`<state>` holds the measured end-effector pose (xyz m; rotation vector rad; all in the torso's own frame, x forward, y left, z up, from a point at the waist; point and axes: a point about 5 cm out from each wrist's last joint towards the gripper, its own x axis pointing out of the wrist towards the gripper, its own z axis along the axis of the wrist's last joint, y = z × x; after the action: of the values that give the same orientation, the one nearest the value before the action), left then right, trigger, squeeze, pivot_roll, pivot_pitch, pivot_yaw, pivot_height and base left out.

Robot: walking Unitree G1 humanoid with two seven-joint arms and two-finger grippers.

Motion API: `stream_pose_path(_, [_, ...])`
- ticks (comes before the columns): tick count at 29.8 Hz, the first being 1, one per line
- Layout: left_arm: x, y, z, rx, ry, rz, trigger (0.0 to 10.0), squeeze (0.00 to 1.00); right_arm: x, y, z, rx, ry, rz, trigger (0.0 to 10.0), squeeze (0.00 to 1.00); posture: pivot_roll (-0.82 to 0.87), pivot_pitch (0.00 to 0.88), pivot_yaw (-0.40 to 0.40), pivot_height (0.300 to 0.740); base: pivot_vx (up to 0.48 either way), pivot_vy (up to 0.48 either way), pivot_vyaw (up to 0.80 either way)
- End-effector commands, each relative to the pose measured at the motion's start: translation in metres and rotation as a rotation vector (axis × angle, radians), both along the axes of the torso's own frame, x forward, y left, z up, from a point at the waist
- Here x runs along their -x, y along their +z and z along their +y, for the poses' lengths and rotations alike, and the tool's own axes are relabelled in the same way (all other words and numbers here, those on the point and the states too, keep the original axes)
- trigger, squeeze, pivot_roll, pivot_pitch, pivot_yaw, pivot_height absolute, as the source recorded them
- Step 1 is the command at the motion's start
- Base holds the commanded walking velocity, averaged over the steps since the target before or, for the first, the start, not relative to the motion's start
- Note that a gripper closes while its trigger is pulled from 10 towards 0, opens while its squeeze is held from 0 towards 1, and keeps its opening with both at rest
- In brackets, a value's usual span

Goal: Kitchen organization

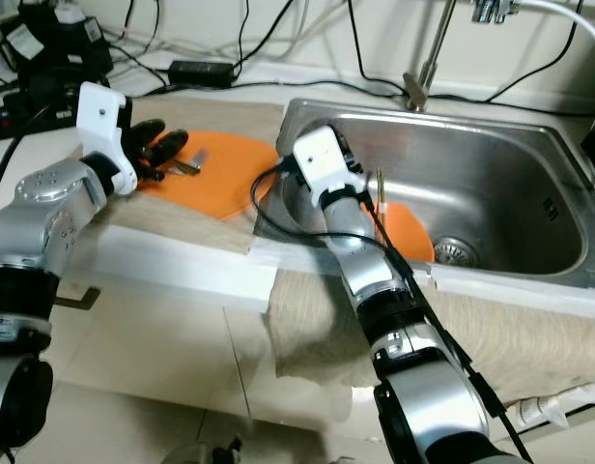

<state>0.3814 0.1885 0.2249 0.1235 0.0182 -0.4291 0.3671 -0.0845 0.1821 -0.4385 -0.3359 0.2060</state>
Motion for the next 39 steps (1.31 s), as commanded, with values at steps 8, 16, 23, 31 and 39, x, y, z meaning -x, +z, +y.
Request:
stream_pose_path(8, [-0.016, -0.013, 0.008, -0.103, 0.036, 0.095, 10.0, 0.95, 0.02, -0.001, 0.005, 0.021, 0.055, -0.065, 10.0, 0.0, 0.02, 0.0, 0.048, 0.74, 0.0, 0.0, 0.0])
stream_pose_path(16, [-0.02, -0.024, 0.015, -0.116, 0.094, 0.13, 10.0, 1.0, 0.031, -0.006, 0.008, 0.021, 0.091, -0.055, 10.0, 0.0, 0.01, 0.0, 0.048, 0.74, 0.0, 0.0, 0.0])
stream_pose_path(23, [-0.023, -0.03, 0.021, -0.12, 0.162, 0.202, 10.0, 0.0, 0.035, -0.008, 0.012, 0.022, 0.102, -0.037, 10.0, 0.0, 0.02, 0.0, 0.048, 0.74, 0.0, 0.0, 0.0])
stream_pose_path(31, [-0.024, -0.02, 0.015, -0.117, 0.101, 0.168, 10.0, 0.0, 0.036, -0.011, 0.012, 0.024, 0.105, -0.022, 10.0, 0.0, 0.02, 0.0, 0.049, 0.74, 0.0, 0.0, 0.0])
stream_pose_path(39, [-0.026, 0.002, -0.023, -0.062, -0.09, 0.108, 10.0, 0.0, 0.037, -0.011, 0.015, 0.022, 0.109, -0.012, 10.0, 0.0, 0.03, 0.0, 0.05, 0.74, 0.0, 0.0, 0.0])
